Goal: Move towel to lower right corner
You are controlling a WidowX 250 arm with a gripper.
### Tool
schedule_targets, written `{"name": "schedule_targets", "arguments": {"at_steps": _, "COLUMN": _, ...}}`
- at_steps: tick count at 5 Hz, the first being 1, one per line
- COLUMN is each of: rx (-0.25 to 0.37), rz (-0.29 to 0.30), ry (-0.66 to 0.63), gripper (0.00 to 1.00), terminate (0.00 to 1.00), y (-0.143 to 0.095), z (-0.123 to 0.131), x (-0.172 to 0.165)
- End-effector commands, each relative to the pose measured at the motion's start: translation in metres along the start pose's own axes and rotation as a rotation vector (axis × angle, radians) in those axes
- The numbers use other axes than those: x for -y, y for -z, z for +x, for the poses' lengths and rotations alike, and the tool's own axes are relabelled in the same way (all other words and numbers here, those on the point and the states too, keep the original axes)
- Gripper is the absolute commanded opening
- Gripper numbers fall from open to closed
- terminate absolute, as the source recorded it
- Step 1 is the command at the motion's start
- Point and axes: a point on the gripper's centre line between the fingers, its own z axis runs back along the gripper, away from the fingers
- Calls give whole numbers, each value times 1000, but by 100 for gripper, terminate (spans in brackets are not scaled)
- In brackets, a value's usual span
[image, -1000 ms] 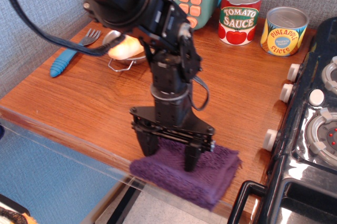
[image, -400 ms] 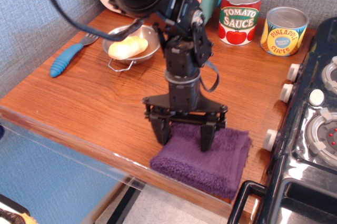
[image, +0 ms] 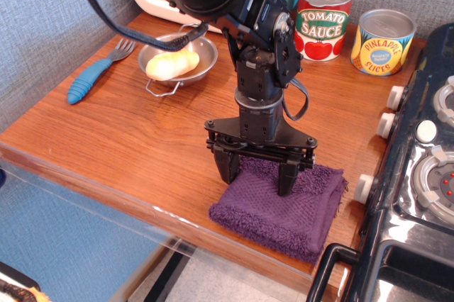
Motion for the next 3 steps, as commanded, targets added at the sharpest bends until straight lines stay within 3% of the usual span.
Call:
{"name": "schedule_targets", "arguments": {"at_steps": 1, "rx": 140, "rz": -120, "ry": 109, "gripper": 100, "terminate": 0, "y": -111, "z": 10, "x": 6}}
{"name": "schedule_targets", "arguments": {"at_steps": 2, "rx": 119, "rz": -104, "ry": 97, "gripper": 100, "terminate": 0, "y": -150, "z": 20, "x": -4}}
{"name": "schedule_targets", "arguments": {"at_steps": 3, "rx": 119, "rz": -104, "ry": 97, "gripper": 100, "terminate": 0, "y": -150, "z": 20, "x": -4}}
